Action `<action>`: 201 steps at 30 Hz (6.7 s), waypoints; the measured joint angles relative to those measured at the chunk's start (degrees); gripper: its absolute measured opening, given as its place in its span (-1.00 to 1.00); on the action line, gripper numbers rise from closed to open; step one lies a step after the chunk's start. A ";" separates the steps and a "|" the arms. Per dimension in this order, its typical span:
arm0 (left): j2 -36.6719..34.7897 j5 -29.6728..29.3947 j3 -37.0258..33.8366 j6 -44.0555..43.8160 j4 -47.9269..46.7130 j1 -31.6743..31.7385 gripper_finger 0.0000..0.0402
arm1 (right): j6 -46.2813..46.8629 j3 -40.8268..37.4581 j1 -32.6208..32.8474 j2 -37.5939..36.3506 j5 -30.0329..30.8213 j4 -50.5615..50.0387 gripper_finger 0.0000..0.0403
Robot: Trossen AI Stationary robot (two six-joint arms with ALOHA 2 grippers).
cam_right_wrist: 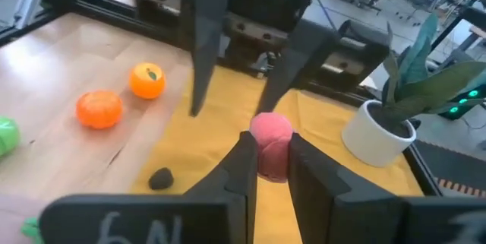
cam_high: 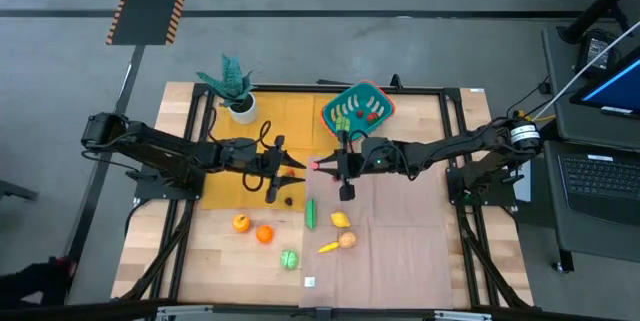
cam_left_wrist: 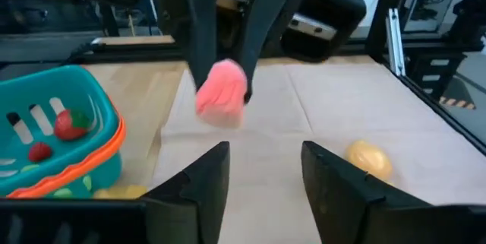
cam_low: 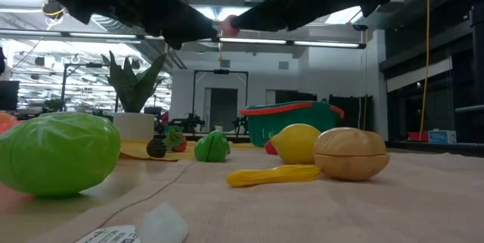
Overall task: Pick and placing Produce into tupperware
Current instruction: Put the peach into the basket, then put the cherry into the basket
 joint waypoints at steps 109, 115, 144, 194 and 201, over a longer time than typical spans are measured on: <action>-7.36 0.13 -0.02 8.85 -15.01 16.72 -0.04 | 22.32 16.02 -34.65 5.55 -9.77 -52.05 -0.83; -7.37 0.13 -0.02 8.83 -15.60 16.72 -0.04 | 22.01 16.02 -34.47 9.17 -11.46 -51.94 -0.83; -7.35 0.12 -0.02 8.83 -16.16 16.66 -0.04 | 18.04 16.00 -34.45 10.57 -15.98 -52.64 -0.42; -7.37 0.12 -0.02 8.86 -17.11 16.66 -0.04 | 15.99 20.13 -34.29 10.27 -15.98 -55.48 0.36; -12.25 0.11 -0.09 8.90 -19.29 16.44 -0.04 | 15.07 17.09 -32.67 2.30 -13.95 -49.49 0.36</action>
